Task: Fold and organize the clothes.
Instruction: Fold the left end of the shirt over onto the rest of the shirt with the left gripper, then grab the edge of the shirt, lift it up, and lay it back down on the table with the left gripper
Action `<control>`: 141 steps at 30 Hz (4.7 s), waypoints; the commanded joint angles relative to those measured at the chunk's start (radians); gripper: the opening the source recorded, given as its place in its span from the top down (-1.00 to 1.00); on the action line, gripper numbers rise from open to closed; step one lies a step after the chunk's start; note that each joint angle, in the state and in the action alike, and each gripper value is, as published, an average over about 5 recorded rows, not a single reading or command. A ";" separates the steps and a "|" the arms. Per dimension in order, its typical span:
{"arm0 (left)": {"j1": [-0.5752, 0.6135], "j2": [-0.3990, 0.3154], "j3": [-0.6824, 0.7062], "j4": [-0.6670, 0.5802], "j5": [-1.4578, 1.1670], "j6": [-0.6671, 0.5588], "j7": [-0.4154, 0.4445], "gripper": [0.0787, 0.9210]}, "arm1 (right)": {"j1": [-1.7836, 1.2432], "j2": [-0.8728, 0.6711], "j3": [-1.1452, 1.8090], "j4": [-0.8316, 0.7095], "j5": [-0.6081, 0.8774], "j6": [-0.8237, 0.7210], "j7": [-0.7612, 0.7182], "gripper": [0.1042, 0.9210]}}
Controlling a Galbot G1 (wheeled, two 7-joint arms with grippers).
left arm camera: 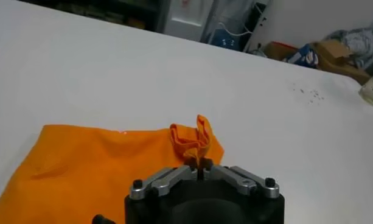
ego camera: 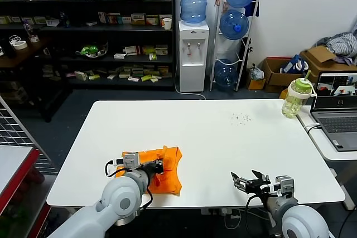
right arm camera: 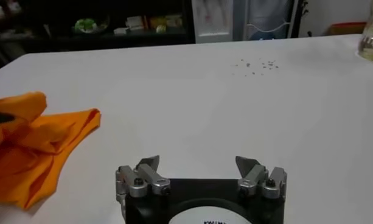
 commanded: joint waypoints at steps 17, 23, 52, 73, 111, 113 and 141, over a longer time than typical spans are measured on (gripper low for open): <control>0.114 0.127 -0.256 -0.003 0.043 0.006 0.106 -0.15 | 0.043 -0.004 -0.054 -0.024 0.003 0.000 -0.001 -0.76; 0.284 0.325 -0.445 0.050 0.046 0.000 0.318 -0.56 | 0.063 0.004 -0.073 -0.030 0.003 0.001 -0.001 -0.76; 0.276 0.235 -0.360 0.205 0.089 -0.019 0.520 -0.77 | 0.043 0.005 -0.057 -0.033 0.002 0.001 0.001 -0.76; 0.284 0.211 -0.350 0.190 0.115 -0.049 0.527 0.35 | 0.041 0.005 -0.061 -0.035 0.002 0.002 0.002 -0.76; 0.345 0.669 -0.597 0.392 0.288 -0.052 0.594 0.97 | 0.075 0.033 -0.075 -0.070 -0.051 0.071 -0.029 -0.76; 0.343 0.666 -0.590 0.368 0.272 -0.051 0.591 0.97 | 0.064 0.041 -0.070 -0.066 -0.060 0.071 -0.027 -0.76; -0.425 -0.502 0.320 0.454 -0.087 0.025 -0.034 0.97 | -0.270 0.186 0.209 0.076 -0.173 0.079 -0.020 -0.76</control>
